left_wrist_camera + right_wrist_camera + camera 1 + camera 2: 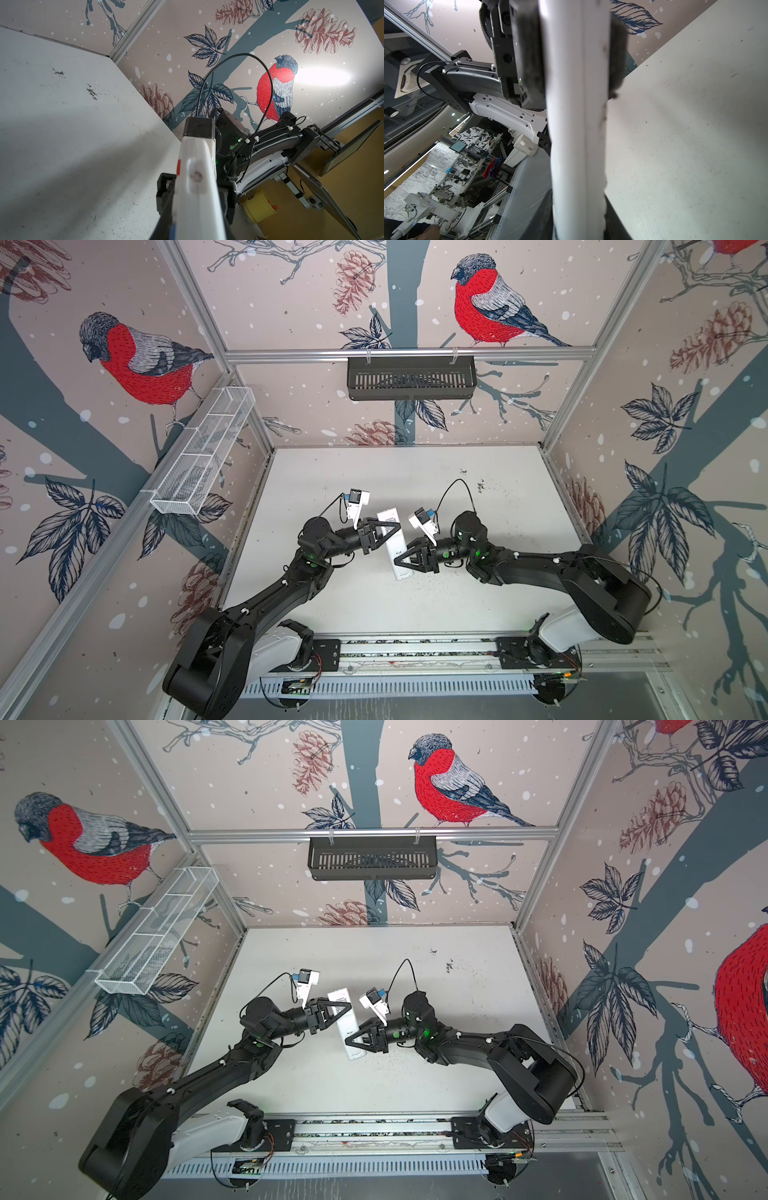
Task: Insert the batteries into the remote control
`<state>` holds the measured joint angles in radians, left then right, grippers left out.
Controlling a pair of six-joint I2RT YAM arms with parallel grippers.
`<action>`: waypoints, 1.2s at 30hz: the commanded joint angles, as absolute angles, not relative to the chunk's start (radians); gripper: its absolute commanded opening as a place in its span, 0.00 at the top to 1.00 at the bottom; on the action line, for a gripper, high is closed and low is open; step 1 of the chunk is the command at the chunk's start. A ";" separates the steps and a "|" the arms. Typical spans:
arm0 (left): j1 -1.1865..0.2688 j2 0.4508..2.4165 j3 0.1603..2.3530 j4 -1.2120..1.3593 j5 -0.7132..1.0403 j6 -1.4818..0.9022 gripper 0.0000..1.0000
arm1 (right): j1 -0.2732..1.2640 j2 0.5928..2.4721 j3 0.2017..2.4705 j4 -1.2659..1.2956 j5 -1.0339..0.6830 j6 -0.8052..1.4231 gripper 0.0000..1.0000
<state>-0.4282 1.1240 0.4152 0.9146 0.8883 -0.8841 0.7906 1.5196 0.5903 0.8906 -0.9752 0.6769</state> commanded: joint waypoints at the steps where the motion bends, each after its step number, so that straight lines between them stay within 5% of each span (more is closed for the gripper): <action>1: -0.430 1.117 0.417 0.983 0.897 -0.878 0.93 | 0.787 1.510 0.592 0.897 -0.958 0.680 0.68; 11: -0.429 1.090 0.434 0.845 0.834 -0.808 0.02 | 0.781 1.476 0.603 0.766 -0.898 0.620 0.70; 17: -0.429 1.035 0.503 0.515 0.674 -0.643 0.02 | 0.746 1.440 0.625 0.539 -0.782 0.548 0.72; 23: -0.428 1.021 0.584 0.204 0.424 -0.510 0.02 | 0.726 1.453 0.715 0.204 -0.449 0.484 0.74; 30: -0.429 1.018 0.580 0.199 0.412 -0.499 0.01 | 0.718 1.561 0.860 -0.096 0.044 0.507 0.74; 36: -0.430 1.019 0.571 0.213 0.420 -0.502 0.01 | 0.718 1.664 0.995 -0.291 0.256 0.483 0.74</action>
